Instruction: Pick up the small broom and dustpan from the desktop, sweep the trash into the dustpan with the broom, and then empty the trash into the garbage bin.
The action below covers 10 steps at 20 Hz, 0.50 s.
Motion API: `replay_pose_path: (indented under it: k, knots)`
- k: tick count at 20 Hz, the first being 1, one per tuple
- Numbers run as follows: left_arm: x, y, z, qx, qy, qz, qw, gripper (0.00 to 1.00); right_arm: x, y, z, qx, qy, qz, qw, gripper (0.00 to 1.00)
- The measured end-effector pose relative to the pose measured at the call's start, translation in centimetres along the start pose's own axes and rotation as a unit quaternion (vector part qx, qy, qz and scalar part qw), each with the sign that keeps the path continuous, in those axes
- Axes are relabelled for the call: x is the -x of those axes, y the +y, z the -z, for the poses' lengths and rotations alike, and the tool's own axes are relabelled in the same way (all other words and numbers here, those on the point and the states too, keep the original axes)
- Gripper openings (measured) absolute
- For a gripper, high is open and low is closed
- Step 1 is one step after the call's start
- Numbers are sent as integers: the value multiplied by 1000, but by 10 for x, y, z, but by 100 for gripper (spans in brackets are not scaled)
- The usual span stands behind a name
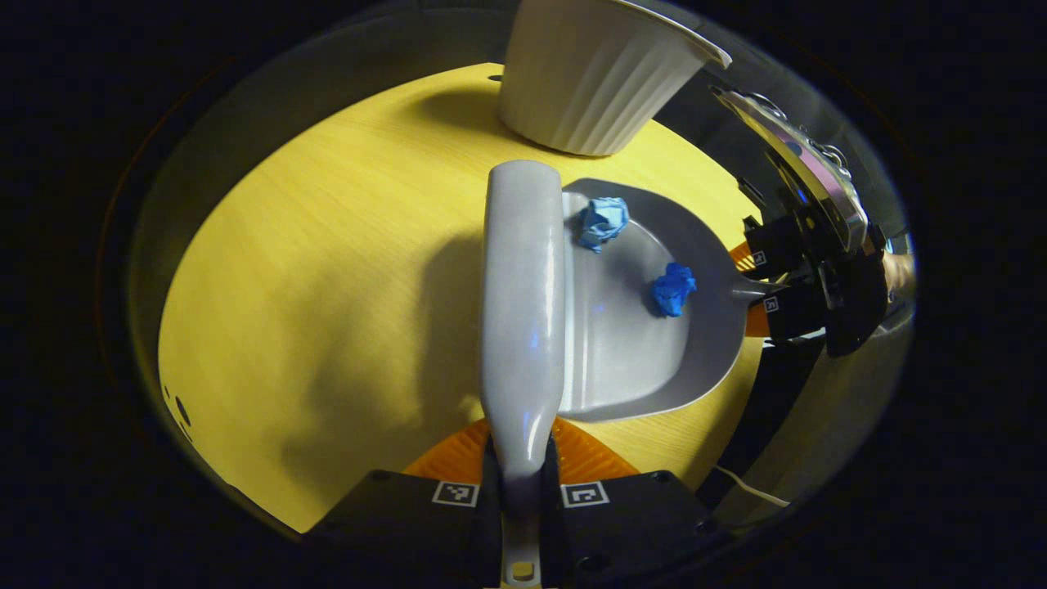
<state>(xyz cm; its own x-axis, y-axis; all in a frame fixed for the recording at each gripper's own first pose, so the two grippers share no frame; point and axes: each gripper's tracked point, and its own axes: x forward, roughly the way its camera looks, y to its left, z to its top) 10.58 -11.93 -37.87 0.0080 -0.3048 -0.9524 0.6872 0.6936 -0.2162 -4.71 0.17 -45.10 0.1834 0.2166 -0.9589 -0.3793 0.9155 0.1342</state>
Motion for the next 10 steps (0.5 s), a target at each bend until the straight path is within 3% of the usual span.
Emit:
replay_pose_path:
  k: [3, 6, 10]
  knots:
    - [10, 15, 15, 68, -18, -28, 997, 22, 14, 9, -11, -35, -1, -4, 999, 34]
    - [1, 15, 20, 132, -30, -28, 990, 22, 30, 18, -25, -82, -1, 0, 997, 34]
    - [-3, 10, 19, 158, -48, -16, 986, 22, 51, 24, -48, -134, -20, 22, 990, 34]
